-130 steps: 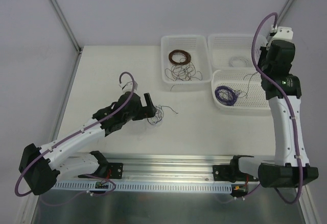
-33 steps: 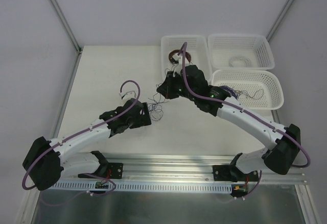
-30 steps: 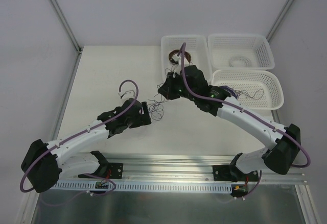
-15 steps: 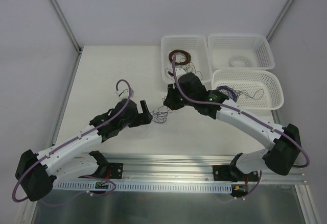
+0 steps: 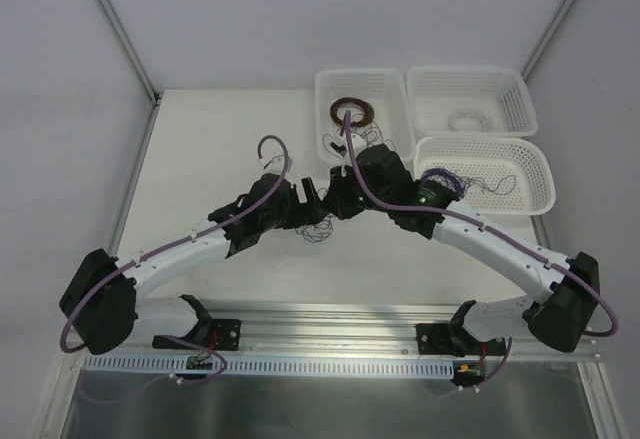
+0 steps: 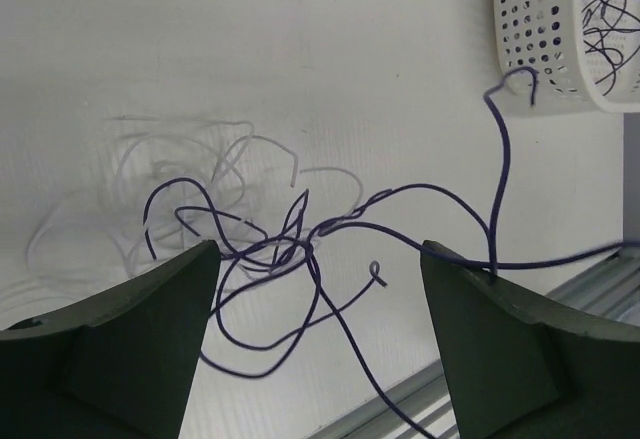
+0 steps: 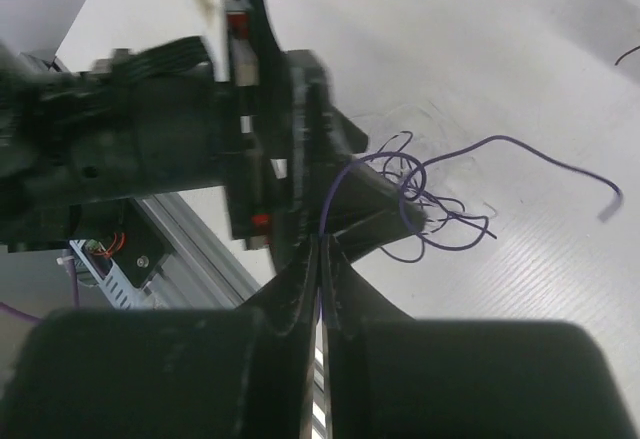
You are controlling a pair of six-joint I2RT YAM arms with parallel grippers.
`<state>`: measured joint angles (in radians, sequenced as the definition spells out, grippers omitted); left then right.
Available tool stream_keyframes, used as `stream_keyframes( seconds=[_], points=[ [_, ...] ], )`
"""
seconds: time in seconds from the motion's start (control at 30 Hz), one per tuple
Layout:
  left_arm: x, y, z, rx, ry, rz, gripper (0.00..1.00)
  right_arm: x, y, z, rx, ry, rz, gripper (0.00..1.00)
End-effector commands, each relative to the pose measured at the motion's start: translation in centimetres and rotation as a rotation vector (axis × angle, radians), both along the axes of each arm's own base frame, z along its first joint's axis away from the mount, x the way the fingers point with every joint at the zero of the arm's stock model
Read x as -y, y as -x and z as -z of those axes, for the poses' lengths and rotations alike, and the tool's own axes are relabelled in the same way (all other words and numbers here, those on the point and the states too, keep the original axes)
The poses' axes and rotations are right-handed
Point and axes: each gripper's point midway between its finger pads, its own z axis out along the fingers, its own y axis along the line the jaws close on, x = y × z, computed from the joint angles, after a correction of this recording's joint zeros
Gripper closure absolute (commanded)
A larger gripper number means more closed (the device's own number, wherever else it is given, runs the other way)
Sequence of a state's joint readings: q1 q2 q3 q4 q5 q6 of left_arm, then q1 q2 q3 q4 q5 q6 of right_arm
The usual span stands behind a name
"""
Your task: Untangle the cables
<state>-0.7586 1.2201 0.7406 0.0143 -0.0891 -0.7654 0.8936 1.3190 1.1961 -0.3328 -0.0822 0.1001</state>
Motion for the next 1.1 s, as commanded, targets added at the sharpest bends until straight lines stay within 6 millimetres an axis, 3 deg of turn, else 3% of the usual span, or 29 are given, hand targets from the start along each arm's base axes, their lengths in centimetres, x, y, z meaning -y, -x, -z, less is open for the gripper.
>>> stream_keyframes(
  seconds=[0.0, 0.1, 0.2, 0.23, 0.33, 0.4, 0.43, 0.47, 0.53, 0.6, 0.8, 0.93, 1.07],
  points=[
    [2.1, -2.0, -0.5, 0.04, 0.022, 0.005, 0.18, -0.5, 0.8, -3.8, 0.064, -0.092, -0.036, 0.99],
    [2.6, -2.5, 2.4, -0.03, -0.018, -0.016, 0.23, -0.3, 1.1, -5.4, 0.082, -0.123, -0.038, 0.99],
    [2.7, -2.8, 5.2, -0.099, -0.051, -0.048, 0.28, 0.6, 1.6, -8.4, 0.128, -0.158, -0.039, 0.99],
    [2.6, -2.8, 5.8, -0.11, -0.06, -0.059, 0.29, 1.1, 1.8, -10.3, 0.164, -0.183, -0.032, 0.99],
    [1.9, -2.8, 7.9, -0.154, -0.096, -0.109, 0.34, 3.0, 2.0, -12.4, 0.226, -0.162, -0.008, 0.99],
    [1.3, -2.6, 9.0, -0.176, -0.122, -0.128, 0.34, 4.8, 2.5, -14.7, 0.277, -0.162, 0.014, 0.99],
    [0.9, -2.3, 9.4, -0.187, -0.14, -0.133, 0.34, 6.5, 1.8, -14.7, 0.31, -0.103, 0.07, 0.99],
    [0.6, -2.2, 9.7, -0.193, -0.153, -0.14, 0.34, 7.7, 2.0, -16.8, 0.355, -0.118, 0.096, 0.99],
    [-0.5, -2.0, 10.3, -0.199, -0.198, -0.171, 0.34, 10.0, 1.6, -17.4, 0.386, -0.069, 0.162, 0.99],
    [-1.2, -2.1, 10.5, -0.197, -0.219, -0.19, 0.34, 12.1, 1.5, -19.7, 0.447, -0.068, 0.212, 0.99],
    [-3.6, -1.9, 10.9, -0.218, -0.285, -0.242, 0.35, 17.6, 1.7, -23.4, 0.557, -0.044, 0.353, 0.99],
    [-4.7, -1.8, 10.9, -0.222, -0.291, -0.264, 0.35, 20.5, 1.0, -24.5, 0.607, 0.001, 0.456, 0.99],
    [-4.9, -1.7, 9.8, -0.204, -0.272, -0.266, 0.33, 22.1, -0.1, -24.4, 0.627, 0.057, 0.526, 0.99]
  ],
)
